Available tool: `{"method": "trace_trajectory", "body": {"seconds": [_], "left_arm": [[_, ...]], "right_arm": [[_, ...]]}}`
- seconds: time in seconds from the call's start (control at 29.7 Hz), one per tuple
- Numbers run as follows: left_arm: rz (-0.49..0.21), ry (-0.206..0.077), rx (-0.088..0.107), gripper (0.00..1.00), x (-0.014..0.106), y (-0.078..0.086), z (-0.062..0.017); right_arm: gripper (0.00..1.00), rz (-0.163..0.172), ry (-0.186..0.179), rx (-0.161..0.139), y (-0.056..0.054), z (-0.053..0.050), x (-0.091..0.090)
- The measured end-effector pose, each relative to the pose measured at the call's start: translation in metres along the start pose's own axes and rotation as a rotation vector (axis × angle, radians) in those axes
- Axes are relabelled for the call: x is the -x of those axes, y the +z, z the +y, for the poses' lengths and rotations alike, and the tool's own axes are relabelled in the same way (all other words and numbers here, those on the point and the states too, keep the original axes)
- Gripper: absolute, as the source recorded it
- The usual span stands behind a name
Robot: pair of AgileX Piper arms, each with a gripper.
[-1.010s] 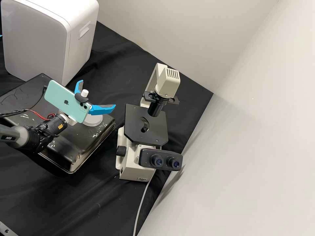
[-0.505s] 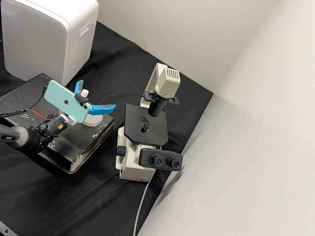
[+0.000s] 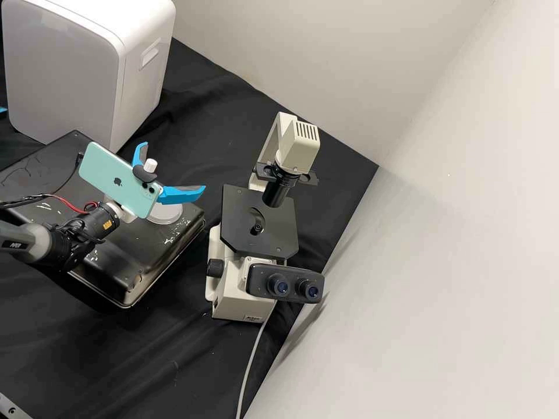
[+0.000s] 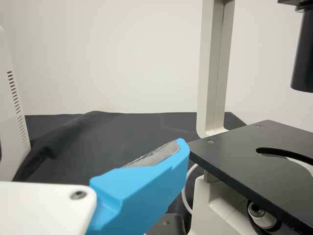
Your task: Place the petri dish on the microscope
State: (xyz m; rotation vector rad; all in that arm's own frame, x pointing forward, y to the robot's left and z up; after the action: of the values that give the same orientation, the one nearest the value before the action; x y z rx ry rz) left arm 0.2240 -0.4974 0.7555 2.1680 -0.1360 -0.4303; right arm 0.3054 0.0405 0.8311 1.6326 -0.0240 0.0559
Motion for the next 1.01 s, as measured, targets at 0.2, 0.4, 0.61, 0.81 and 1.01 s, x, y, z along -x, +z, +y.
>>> {"method": "trace_trajectory", "body": {"seconds": [0.2,0.4,0.61,0.81,1.01], "left_arm": [[-0.063,-0.001,-0.005,1.00,0.013,0.013,-0.0095],[-0.112,-0.030,-0.003,1.00,0.023,0.023,-0.0182],[-0.157,-0.064,0.003,1.00,0.031,0.034,-0.0253],[-0.179,-0.085,-0.002,1.00,0.037,0.043,-0.0302],[-0.200,-0.112,-0.001,1.00,0.044,0.047,-0.0353]], "right_arm": [[1.00,0.000,0.000,0.000,0.000,0.000,0.000],[1.00,0.000,0.000,0.000,0.000,0.000,0.000],[1.00,0.000,0.000,0.000,0.000,0.000,0.000],[1.00,0.000,0.000,0.000,0.000,0.000,0.000],[1.00,0.000,0.000,0.000,0.000,0.000,0.000]]}}
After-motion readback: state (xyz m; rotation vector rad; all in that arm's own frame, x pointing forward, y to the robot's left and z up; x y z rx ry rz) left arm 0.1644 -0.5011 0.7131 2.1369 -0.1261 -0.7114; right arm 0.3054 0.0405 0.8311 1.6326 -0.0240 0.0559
